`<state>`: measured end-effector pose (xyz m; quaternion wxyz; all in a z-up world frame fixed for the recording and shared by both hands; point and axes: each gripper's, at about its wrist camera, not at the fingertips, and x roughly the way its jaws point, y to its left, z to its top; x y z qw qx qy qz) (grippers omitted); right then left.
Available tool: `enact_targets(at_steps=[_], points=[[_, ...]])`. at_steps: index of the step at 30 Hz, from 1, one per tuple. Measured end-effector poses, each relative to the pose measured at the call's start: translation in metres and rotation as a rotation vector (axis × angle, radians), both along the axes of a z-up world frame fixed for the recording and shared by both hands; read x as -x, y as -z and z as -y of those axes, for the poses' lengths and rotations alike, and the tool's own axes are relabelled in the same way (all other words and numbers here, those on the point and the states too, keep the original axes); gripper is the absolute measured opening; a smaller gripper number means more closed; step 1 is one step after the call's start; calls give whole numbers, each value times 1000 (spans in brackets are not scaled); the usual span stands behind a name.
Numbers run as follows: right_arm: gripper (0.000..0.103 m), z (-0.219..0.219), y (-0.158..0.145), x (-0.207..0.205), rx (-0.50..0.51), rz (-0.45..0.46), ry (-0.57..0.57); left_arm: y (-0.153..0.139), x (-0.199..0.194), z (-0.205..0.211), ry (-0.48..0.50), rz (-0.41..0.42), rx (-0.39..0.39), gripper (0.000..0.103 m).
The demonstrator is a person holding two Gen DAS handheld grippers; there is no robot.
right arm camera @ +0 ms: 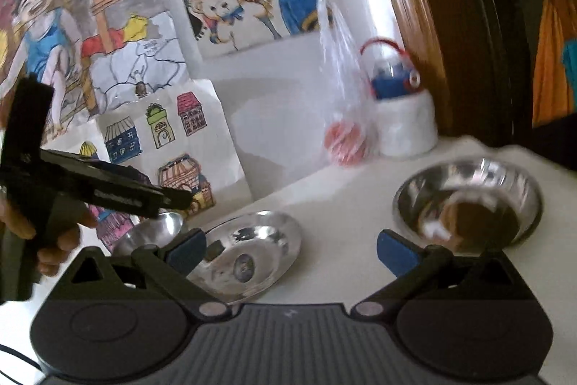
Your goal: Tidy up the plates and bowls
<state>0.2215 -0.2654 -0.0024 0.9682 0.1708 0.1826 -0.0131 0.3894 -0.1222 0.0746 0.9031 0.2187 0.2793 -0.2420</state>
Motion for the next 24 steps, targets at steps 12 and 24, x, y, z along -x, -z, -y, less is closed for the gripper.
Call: enact_targets(at_steps=[12, 24], points=[[103, -14, 41, -40, -208, -124, -65, 37, -65, 26, 91, -183, -133, 102], [102, -15, 52, -51, -300, -118, -151, 61, -92, 35, 102, -302, -183, 102]])
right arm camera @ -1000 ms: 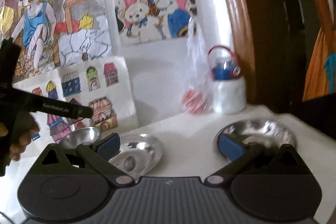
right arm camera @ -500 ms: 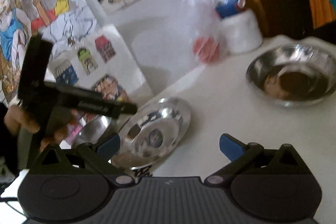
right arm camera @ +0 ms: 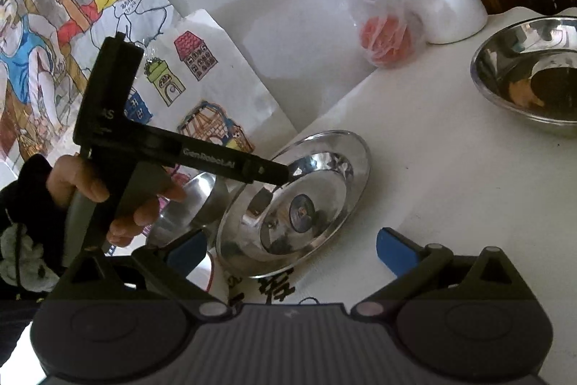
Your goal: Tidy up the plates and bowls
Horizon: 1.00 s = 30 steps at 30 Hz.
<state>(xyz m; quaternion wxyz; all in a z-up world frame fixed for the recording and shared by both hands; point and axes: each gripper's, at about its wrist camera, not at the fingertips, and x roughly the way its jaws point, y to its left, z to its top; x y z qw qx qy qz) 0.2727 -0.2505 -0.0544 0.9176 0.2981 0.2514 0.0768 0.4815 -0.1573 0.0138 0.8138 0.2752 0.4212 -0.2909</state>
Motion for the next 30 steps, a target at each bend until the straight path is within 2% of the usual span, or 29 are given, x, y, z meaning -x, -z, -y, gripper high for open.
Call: enact_targets(at_steps=[8, 13, 14, 16, 18, 25, 27, 30], points=[[91, -2, 2, -1, -31, 21, -36, 7, -2, 7, 30, -27, -49, 100], [75, 0, 3, -1, -37, 13, -33, 11, -1, 10, 43, -46, -68, 95], [72, 0, 3, 0, -31, 9, -29, 13, 0, 10, 46, -49, -75, 93], [60, -1, 3, -1, -16, -1, -19, 16, 0, 12, 53, -53, -89, 89], [55, -1, 3, 0, -8, -7, -16, 19, 0, 12, 53, -62, -100, 84], [31, -2, 6, 0, 9, -30, 0, 21, -1, 12, 53, -88, -56, 65], [28, -2, 6, 1, 23, -34, 16, 20, 0, 14, 55, -87, -53, 58], [27, -4, 5, 4, 46, -34, 34, 21, 1, 17, 54, -90, -53, 58]])
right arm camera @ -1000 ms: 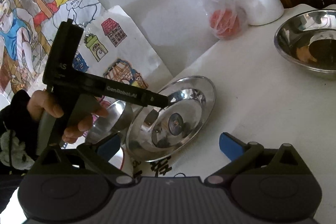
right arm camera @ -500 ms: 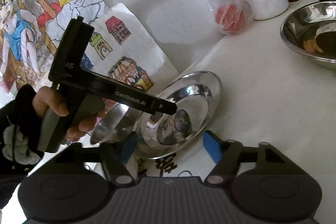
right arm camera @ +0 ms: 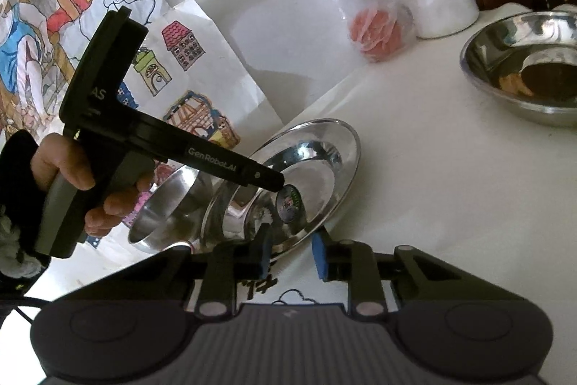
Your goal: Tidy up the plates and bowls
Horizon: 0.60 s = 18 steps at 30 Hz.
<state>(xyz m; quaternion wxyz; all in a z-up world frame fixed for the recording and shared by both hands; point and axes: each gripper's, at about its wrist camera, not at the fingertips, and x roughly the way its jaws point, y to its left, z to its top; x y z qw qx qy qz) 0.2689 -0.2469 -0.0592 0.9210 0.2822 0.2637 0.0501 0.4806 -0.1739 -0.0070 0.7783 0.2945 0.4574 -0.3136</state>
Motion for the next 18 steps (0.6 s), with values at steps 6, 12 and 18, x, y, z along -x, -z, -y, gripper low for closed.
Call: enact_targets(at_steps=[6, 12, 18], points=[[25, 0, -4, 7, 16, -9, 30, -1, 4, 1, -7, -11, 12, 52], [23, 8, -6, 17, 4, -22, 66, -5, 9, 5, -40, -8, 12, 33], [21, 20, -6, 32, -13, -33, 101, -8, 21, 8, -52, -26, 36, 30]])
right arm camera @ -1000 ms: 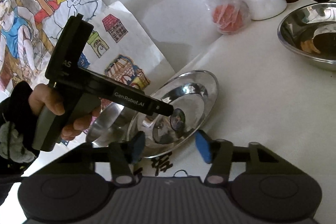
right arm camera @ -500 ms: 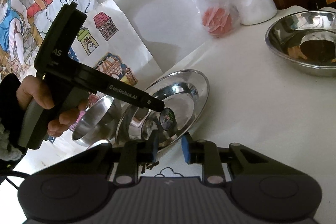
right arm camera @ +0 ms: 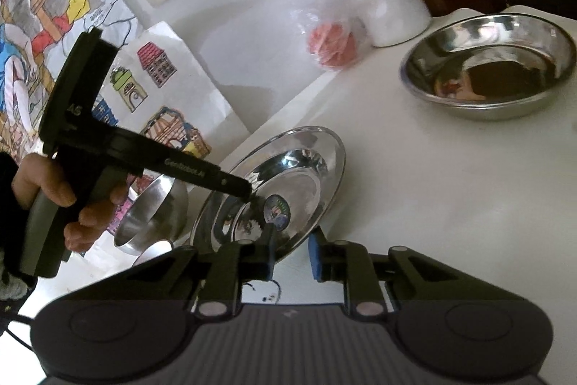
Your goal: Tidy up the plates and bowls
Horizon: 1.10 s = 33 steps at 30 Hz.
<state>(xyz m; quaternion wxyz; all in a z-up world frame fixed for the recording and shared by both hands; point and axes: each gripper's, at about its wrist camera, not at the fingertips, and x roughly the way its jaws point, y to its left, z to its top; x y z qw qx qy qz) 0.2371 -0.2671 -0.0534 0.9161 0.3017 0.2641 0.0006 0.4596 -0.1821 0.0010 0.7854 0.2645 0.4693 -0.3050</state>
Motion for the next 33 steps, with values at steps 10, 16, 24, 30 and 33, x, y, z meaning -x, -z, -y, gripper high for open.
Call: enact_targets(at_steps=[10, 16, 24, 30, 33], points=[[21, 17, -6, 29, -12, 24, 65, -16, 31, 18, 34, 15, 35, 30], [21, 29, -16, 46, -3, 49, 100, -31, 50, 28, 72, 43, 67, 30], [21, 61, -28, 71, 10, 74, 157, -42, 69, 48, 97, 47, 128, 30], [21, 89, -36, 77, 45, 77, 220, -45, 77, 78, 117, 42, 175, 30], [22, 104, -40, 73, 72, 74, 252, -46, 76, 96, 118, 36, 195, 30]])
